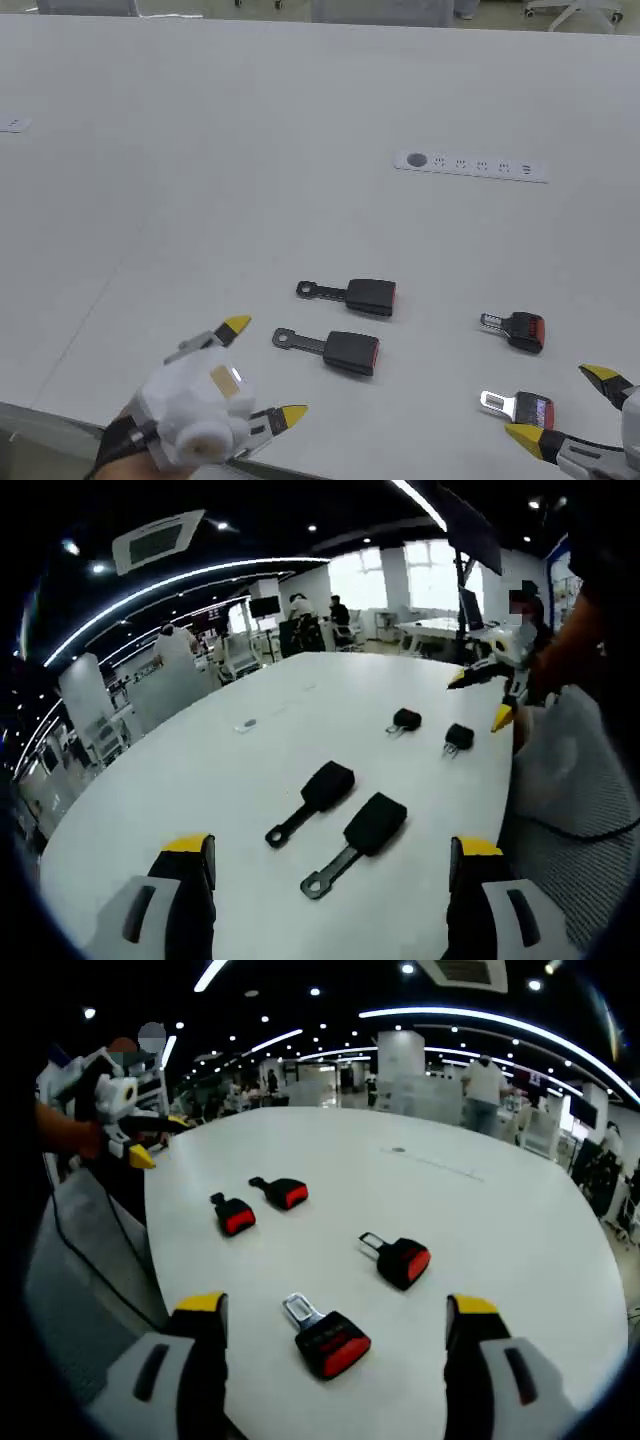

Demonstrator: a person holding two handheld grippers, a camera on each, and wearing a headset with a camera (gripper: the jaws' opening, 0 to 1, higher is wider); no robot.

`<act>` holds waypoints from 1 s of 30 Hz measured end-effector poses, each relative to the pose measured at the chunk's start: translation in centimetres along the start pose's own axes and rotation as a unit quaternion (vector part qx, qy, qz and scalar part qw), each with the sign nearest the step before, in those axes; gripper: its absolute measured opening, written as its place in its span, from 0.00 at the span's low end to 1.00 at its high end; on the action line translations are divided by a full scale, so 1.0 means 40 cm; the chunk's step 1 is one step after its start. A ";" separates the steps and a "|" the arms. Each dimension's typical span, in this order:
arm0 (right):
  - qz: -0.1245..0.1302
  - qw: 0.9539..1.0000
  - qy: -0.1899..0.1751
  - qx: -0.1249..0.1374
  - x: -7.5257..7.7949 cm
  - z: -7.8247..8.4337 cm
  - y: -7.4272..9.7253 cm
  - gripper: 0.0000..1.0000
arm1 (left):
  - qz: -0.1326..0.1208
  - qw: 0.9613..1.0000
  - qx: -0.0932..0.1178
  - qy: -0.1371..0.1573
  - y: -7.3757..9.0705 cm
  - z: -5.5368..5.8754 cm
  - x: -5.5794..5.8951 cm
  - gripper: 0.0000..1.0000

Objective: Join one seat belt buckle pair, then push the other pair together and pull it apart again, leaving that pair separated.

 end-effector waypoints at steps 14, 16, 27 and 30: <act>-0.004 1.000 -0.003 -0.002 0.004 0.006 0.001 1.00 | -0.001 1.000 0.003 0.006 -0.005 -0.001 0.003 1.00; -0.005 1.000 0.000 -0.002 0.004 0.007 0.001 1.00 | 0.001 1.000 0.001 0.005 -0.005 0.000 0.006 1.00; -0.002 1.000 -0.006 0.000 0.002 0.013 0.003 0.99 | 0.000 1.000 -0.002 0.014 -0.002 0.007 0.012 1.00; 0.001 1.000 -0.014 0.001 -0.001 0.016 0.004 0.99 | -0.001 1.000 -0.001 0.016 -0.002 0.007 0.012 1.00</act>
Point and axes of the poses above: the centre of the closed fingertips' face, and the gripper's own axes: y roughly backward along the fingers, x roughly to its right, z roughly out of its underside, the point moved 9 cm from there along y, roughly backward along the fingers, and after that the axes turned 4 degrees about -x, right-handed, at the moved point
